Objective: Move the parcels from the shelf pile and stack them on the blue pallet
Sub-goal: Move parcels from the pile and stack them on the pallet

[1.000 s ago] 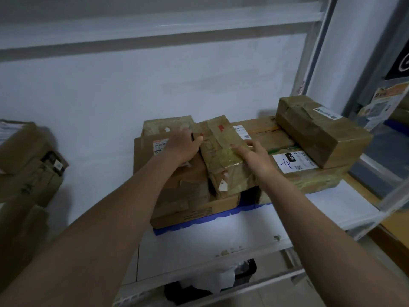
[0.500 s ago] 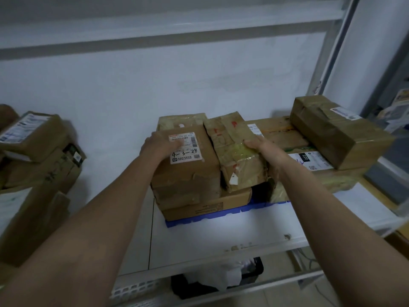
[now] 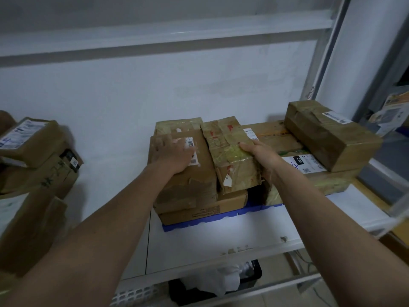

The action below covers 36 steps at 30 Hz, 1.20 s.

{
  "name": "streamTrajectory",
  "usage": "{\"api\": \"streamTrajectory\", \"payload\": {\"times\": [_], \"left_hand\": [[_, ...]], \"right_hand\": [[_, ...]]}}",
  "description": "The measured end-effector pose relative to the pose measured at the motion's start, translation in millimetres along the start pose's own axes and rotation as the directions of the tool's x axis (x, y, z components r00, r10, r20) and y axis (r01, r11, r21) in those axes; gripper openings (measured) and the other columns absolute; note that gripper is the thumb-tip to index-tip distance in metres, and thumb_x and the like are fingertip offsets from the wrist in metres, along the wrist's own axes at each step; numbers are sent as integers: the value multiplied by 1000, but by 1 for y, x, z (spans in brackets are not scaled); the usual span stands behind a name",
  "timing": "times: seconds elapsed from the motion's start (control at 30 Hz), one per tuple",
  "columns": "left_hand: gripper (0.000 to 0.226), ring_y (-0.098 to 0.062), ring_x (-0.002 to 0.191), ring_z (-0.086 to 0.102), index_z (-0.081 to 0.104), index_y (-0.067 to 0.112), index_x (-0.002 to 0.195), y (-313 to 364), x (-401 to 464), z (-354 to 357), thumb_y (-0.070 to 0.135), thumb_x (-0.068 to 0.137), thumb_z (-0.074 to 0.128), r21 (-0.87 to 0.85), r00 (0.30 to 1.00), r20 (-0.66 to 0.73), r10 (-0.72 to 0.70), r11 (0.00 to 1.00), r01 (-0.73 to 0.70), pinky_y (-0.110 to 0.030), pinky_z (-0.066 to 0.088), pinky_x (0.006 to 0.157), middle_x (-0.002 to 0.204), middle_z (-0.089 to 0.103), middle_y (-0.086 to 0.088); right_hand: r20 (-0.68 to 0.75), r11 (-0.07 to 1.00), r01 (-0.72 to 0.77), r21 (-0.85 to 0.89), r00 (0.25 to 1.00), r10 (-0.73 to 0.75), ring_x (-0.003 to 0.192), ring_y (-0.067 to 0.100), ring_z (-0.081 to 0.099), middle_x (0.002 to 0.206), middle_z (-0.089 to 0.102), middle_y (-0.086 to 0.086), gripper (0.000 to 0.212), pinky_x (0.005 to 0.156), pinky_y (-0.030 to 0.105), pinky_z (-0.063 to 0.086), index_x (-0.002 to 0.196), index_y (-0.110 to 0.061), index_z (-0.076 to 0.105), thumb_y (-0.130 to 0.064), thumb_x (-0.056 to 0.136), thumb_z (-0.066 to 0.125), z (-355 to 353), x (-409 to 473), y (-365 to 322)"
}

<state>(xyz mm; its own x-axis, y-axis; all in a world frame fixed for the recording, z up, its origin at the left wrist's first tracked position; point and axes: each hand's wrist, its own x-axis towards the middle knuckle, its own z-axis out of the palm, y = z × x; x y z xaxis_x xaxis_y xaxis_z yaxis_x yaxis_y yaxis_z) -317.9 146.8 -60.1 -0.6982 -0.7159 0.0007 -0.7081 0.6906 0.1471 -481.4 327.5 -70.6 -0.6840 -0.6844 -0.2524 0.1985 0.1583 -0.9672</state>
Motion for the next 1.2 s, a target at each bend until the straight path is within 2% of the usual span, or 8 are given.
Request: {"api": "streamTrajectory", "payload": {"times": [0.1,0.3,0.4,0.53,0.7,0.93,1.1,1.2], "left_hand": [[72,-23,146,11,29,24,149,23,-7,3,66,93,11,-50,961,7,277,960,-276,-48,10,116,159,17,-5],[134,-17,147,3,2,17,154,35,-10,-1,101,49,7,7,913,159,375,924,-381,-50,4,118,161,4,1],[127,-20,145,18,6,24,153,40,-12,-5,95,55,41,-186,898,139,418,901,-391,-49,14,117,159,18,0],[115,-13,130,43,13,30,151,59,-17,-16,58,62,79,-657,865,38,501,664,-356,-38,39,107,144,44,9],[111,0,106,55,16,37,150,82,-5,-39,62,59,75,-794,875,14,484,537,-284,-15,45,78,126,53,18],[110,-19,123,53,23,43,147,101,15,-48,84,53,64,-910,896,55,441,391,-136,-47,39,106,142,48,7],[112,-18,132,43,23,46,145,115,25,-45,92,48,56,-922,902,39,430,364,-134,-48,32,109,148,40,8],[104,-21,128,48,23,50,144,129,29,-38,81,54,66,-985,877,59,477,170,-26,-53,37,105,145,45,6]], "right_hand": [[-22,1000,-23,9,999,23,82,23,72,92,74,5,21,68,35,58,107,-20,62,-31,89,63,2,-2,-1],[-40,999,-33,33,999,34,92,27,70,101,73,9,28,86,44,55,112,-15,64,-33,92,56,6,-6,-3],[-30,999,-10,51,999,12,94,27,69,103,72,9,26,85,43,55,111,-15,64,-31,92,55,7,-11,-10],[-71,993,79,85,995,-73,99,26,68,109,70,9,31,88,41,54,116,-12,62,-30,91,56,-2,-16,-28],[-136,973,208,100,972,-193,96,20,68,109,70,3,33,77,34,55,122,-18,59,-32,93,55,-15,-24,-51],[-178,973,224,54,961,-211,117,25,56,125,62,3,42,106,48,38,131,-24,53,-37,91,57,-23,-25,-48],[-201,962,256,91,951,-234,110,23,62,117,66,3,34,96,39,48,128,-19,55,-26,94,54,-35,-25,-57],[-218,951,295,92,938,-270,106,19,65,116,68,3,23,93,35,50,117,-20,58,-19,96,51,-44,-24,-66]]}}
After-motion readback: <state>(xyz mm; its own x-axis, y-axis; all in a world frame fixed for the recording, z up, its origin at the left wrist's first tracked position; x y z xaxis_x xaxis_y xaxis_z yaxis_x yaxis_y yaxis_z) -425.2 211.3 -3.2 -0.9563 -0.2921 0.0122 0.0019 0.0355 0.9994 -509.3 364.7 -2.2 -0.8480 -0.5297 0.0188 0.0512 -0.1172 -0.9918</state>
